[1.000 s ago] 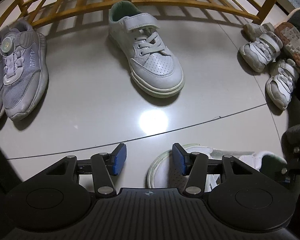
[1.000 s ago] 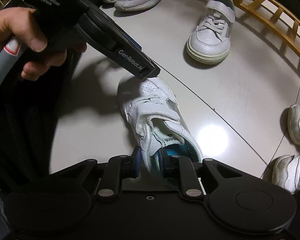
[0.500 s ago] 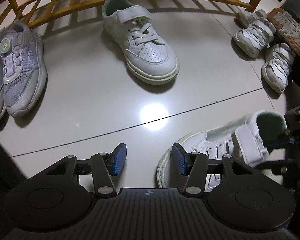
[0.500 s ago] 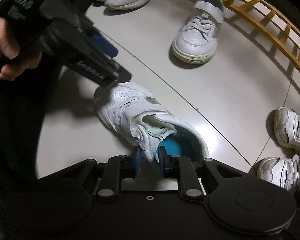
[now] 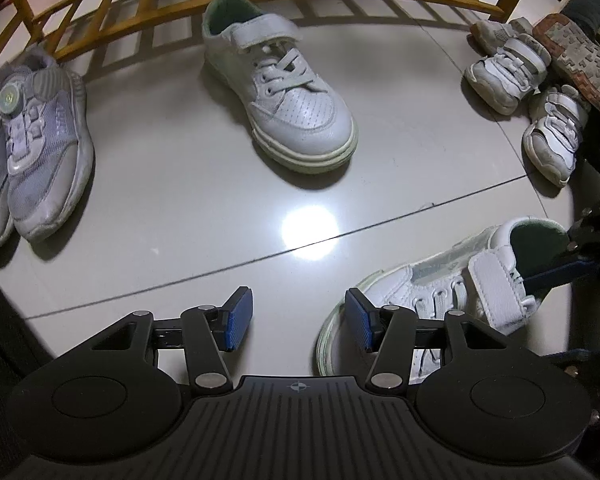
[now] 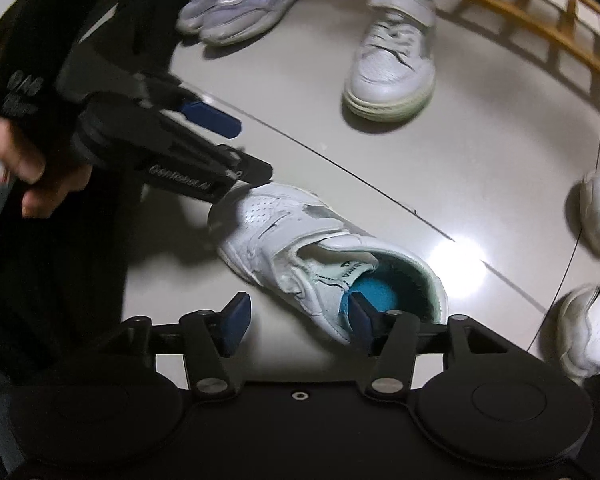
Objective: Organize scattered shoes
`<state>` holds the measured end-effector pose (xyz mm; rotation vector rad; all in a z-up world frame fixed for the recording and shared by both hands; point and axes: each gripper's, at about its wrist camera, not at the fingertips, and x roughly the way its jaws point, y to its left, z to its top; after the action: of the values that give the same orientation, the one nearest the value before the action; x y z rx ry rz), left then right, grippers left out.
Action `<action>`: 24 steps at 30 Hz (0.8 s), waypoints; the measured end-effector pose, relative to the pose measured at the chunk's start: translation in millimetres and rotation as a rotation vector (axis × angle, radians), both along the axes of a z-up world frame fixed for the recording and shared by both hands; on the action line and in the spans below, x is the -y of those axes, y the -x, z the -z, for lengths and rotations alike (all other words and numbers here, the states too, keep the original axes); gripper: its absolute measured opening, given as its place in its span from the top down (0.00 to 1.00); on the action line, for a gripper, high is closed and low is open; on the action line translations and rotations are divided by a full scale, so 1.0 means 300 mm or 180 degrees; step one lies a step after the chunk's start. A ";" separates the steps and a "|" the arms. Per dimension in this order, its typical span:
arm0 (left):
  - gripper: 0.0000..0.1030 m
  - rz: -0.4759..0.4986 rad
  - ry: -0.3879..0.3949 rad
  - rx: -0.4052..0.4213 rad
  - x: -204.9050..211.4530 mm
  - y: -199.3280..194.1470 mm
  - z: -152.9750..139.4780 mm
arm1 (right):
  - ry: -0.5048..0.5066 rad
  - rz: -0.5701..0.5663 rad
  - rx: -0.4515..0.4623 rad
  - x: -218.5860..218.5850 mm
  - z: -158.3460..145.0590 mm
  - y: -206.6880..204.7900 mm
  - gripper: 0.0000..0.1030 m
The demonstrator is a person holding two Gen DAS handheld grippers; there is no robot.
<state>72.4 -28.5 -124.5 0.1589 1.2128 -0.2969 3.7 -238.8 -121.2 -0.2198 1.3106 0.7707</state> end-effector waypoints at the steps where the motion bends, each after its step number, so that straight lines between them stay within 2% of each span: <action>1: 0.49 0.0006 0.0012 0.0009 0.003 -0.003 -0.001 | -0.0020 0.0045 -0.0027 0.005 0.002 -0.003 0.45; 8: 0.49 -0.0029 -0.0013 -0.0020 0.007 -0.026 0.024 | -0.0317 0.0446 -0.0252 0.037 0.008 -0.049 0.45; 12: 0.49 -0.0022 0.0006 -0.0022 0.003 -0.023 0.027 | -0.0344 0.0548 -0.0214 0.039 0.005 -0.064 0.45; 18: 0.49 -0.0008 0.0023 -0.0053 -0.002 -0.013 0.030 | -0.0391 0.0597 -0.0029 0.042 -0.015 -0.069 0.55; 24: 0.49 0.0018 0.0000 -0.0043 -0.002 0.002 0.030 | -0.0377 0.0568 0.0055 0.046 -0.019 -0.086 0.59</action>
<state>71.7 -27.9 -133.5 0.1606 1.2259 -0.3032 29.4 -252.7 -115.5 -0.0144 1.2452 0.6901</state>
